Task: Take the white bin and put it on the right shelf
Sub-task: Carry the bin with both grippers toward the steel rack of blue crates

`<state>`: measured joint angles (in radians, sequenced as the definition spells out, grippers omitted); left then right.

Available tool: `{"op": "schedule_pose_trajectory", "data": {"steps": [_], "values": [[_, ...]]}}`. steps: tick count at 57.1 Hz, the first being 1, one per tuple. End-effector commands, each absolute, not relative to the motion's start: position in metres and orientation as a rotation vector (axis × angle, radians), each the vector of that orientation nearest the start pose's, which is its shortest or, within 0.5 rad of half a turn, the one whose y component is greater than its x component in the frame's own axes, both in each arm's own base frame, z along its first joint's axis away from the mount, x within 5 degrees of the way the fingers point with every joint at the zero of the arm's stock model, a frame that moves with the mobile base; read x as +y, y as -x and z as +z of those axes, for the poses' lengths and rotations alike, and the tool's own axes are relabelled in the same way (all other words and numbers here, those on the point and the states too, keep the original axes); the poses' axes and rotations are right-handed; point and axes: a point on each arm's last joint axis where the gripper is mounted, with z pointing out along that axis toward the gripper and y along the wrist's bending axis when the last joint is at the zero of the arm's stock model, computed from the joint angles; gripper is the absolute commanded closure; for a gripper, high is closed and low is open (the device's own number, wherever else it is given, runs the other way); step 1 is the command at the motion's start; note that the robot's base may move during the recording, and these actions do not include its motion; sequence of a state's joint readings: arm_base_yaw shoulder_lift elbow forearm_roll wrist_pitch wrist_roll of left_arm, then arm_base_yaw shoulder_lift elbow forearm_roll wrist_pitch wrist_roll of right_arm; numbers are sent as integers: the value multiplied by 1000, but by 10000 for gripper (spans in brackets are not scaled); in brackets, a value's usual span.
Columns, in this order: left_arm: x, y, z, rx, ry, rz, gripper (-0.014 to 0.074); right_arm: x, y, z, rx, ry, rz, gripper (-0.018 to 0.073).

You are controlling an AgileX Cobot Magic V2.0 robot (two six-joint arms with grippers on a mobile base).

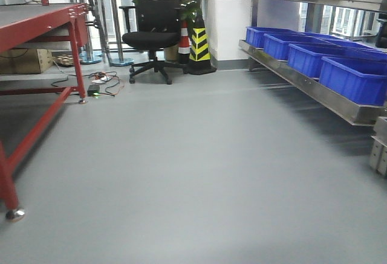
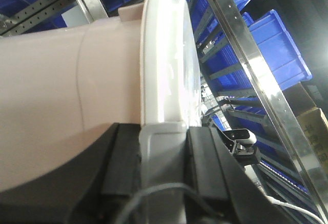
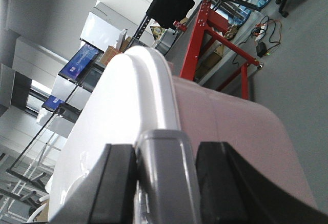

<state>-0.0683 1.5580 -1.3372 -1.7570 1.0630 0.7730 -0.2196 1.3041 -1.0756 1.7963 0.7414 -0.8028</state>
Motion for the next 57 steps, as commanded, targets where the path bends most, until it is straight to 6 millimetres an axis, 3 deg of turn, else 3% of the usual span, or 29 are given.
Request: {"op": "schedule_pose_trajectory", "data": {"steps": [1,57], "values": [[-114,-284,448,1484,-383,-1931,722,14,-272,427,1491,-294,1370,490],[-114,-284,448,1485,-384,-1930,722,14,-272,427,1491,-294,1370,490]]}}
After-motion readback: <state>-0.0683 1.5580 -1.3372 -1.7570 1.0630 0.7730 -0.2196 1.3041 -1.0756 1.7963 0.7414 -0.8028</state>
